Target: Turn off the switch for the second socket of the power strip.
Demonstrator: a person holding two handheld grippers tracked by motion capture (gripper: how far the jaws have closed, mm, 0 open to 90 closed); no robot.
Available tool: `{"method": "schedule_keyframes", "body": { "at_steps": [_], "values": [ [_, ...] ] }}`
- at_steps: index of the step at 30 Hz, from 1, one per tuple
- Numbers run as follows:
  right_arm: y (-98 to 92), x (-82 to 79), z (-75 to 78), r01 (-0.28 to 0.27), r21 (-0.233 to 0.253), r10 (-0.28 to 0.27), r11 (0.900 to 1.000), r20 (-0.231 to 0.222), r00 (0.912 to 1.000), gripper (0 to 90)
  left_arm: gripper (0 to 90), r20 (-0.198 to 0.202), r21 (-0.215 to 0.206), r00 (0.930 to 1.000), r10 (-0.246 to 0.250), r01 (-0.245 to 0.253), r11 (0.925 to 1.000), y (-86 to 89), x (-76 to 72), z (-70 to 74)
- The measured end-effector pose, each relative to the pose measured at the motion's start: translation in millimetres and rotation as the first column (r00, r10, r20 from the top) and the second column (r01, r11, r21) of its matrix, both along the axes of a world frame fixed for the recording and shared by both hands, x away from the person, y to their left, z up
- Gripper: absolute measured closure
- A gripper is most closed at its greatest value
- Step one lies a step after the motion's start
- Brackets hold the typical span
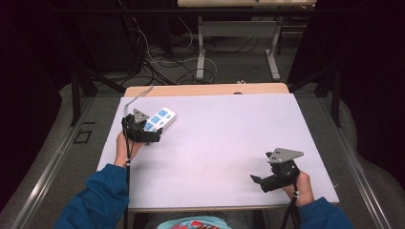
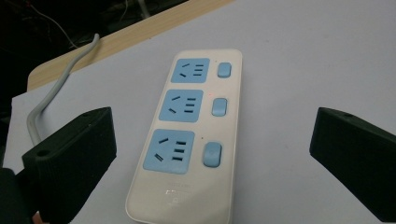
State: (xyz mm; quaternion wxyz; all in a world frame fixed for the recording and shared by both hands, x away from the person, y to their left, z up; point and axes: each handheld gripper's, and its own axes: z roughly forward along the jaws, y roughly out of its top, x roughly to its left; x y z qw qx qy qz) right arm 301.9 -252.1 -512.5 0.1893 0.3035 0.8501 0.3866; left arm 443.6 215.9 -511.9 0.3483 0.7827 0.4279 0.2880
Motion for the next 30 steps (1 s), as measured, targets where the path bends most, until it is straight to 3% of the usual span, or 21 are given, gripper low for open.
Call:
{"method": "schedule_keyframes", "body": {
  "at_steps": [7,16,30],
  "values": [
    [0.0,0.1,-0.1,-0.001,-0.001,0.001,1.000,0.000,1.0000,1.9,0.3,-0.008,0.005,0.9999,0.010,-0.010,0.9999,-0.4,5.4,0.9],
    [0.6,0.6,-0.8,0.000,0.001,0.000,1.000,0.005,1.0000,1.9,11.9,0.039,-0.025,0.9981,0.048,-0.047,0.9986,2.8,14.7,3.0],
    [0.4,0.7,-0.8,0.000,0.002,0.000,1.000,0.005,1.0000,2.0,57.2,0.021,-0.064,0.9997,0.014,-0.013,0.9978,4.6,19.5,-2.3]
  ]
}}
